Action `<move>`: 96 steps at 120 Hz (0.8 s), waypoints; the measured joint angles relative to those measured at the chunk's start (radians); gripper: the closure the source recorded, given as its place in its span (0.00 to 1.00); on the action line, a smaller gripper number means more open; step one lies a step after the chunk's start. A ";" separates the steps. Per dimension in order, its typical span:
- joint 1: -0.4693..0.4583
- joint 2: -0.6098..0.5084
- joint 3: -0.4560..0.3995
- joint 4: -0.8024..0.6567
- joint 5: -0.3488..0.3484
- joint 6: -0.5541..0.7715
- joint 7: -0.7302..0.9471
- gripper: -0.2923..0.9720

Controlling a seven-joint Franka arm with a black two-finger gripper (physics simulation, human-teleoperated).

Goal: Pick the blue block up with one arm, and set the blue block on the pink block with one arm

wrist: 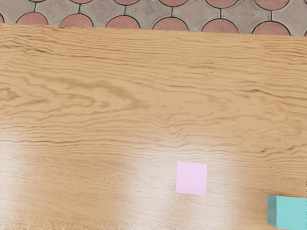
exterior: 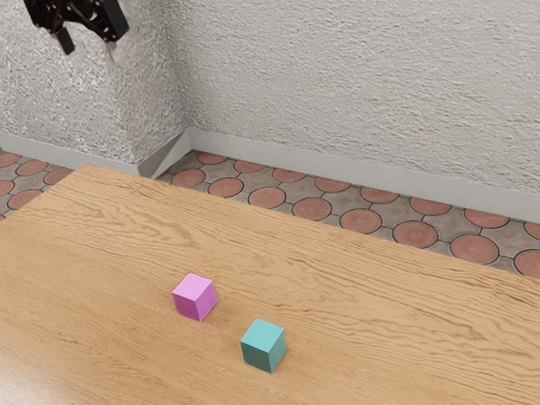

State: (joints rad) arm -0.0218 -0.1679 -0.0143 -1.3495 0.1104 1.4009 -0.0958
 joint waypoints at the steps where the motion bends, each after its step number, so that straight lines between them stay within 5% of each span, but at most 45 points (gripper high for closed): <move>1: 0.000 0.000 0.001 0.000 -0.001 0.000 -0.001 0.23; 60: -0.006 -0.026 -0.008 -0.016 -0.056 -0.047 -0.024 0.23; 96: -0.098 -0.300 -0.056 -0.563 -0.060 0.062 -0.031 0.23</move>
State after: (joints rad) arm -0.1194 -0.4677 -0.0702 -1.9121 0.0508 1.4628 -0.1269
